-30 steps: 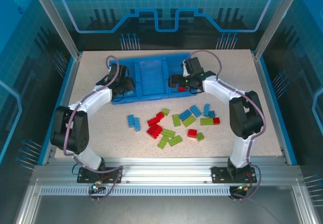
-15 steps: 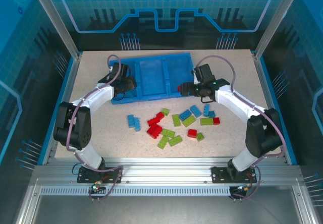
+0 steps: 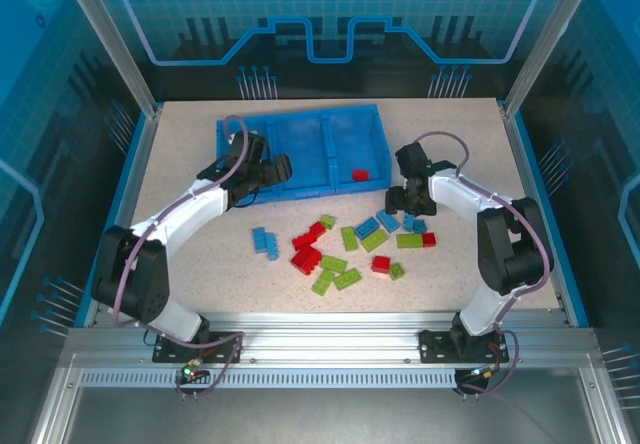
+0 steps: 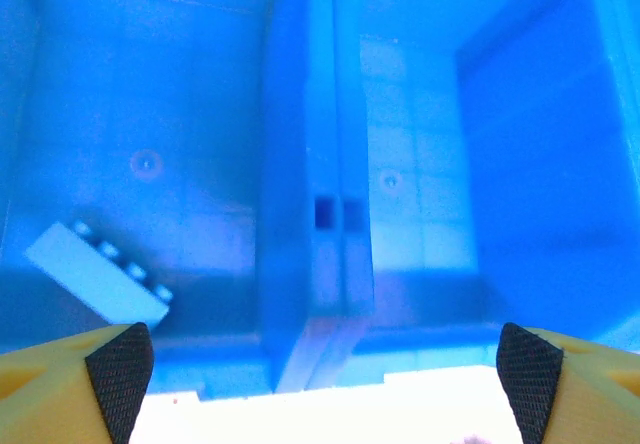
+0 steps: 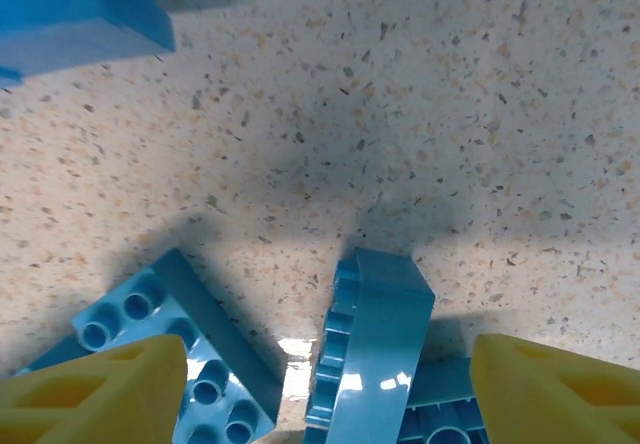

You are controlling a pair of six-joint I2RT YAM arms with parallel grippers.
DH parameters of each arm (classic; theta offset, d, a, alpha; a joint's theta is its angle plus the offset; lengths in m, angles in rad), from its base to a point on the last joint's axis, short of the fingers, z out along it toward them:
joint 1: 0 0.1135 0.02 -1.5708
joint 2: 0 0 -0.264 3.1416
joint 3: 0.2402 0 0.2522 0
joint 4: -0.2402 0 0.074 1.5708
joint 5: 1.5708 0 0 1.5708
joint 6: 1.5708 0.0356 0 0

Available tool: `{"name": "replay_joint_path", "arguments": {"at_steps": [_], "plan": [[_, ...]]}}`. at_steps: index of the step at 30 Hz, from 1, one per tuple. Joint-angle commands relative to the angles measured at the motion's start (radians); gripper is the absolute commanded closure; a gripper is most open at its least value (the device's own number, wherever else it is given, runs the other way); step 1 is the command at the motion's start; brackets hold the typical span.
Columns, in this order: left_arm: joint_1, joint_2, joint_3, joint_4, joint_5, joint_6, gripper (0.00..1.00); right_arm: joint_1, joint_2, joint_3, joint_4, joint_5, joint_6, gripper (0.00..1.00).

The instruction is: Sort the legos into containers by color

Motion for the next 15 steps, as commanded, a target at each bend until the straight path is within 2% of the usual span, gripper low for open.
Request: {"name": "replay_joint_path", "arguments": {"at_steps": [1, 7, 15], "plan": [[-0.001, -0.080, -0.080, -0.018, -0.041, -0.005, 0.03, -0.007, 0.041, 0.015, -0.044, 0.027, 0.007, 0.28], [-0.001, -0.224, -0.222, -0.026, -0.072, -0.017, 0.01, -0.025, 0.073, 0.008, -0.029, 0.021, 0.004, 0.36], [-0.001, -0.283, -0.297, -0.049, -0.068, -0.032, 0.01, -0.025, 0.070, 0.013, -0.016, 0.024, -0.003, 0.64]]}}
